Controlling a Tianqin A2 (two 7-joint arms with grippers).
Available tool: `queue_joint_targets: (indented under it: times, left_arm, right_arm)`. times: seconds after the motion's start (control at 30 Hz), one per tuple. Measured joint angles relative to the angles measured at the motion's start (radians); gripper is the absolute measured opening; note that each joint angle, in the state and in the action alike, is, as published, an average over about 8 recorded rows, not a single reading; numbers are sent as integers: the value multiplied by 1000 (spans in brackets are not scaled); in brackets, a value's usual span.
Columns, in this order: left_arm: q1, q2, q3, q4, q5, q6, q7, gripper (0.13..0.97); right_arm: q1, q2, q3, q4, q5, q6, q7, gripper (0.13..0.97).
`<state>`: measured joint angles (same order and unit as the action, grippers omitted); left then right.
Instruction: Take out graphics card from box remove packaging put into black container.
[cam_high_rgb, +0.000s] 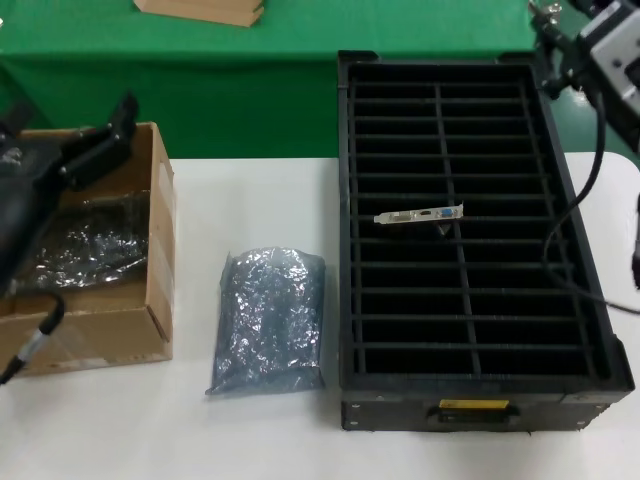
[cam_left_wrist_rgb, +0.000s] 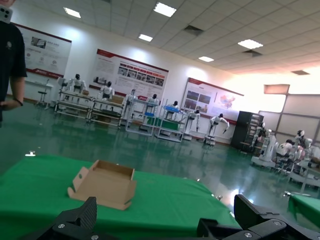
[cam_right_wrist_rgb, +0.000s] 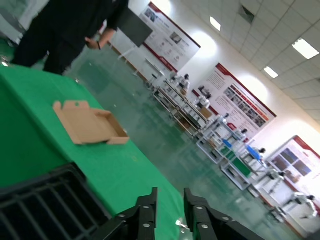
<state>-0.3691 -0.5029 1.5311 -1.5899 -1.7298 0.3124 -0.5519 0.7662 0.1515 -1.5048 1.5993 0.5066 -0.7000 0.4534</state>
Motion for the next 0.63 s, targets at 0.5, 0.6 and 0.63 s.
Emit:
queue_joint_targets:
  times: [0.5,0.6,0.63]
  left_arm:
    - [91,50,17,-2,-17,-77,135,966]
    - [103,57,19,-3,-20,-87,154,966]
    - [106,58,20,-3,-20,-89,158,966]
  right_arm:
    - [-189,37,-23,0,318,171,-111,407]
    - [-214,41,-27,0,360,194,-126,458]
    - [-220,43,-27,0,370,200,-130,479]
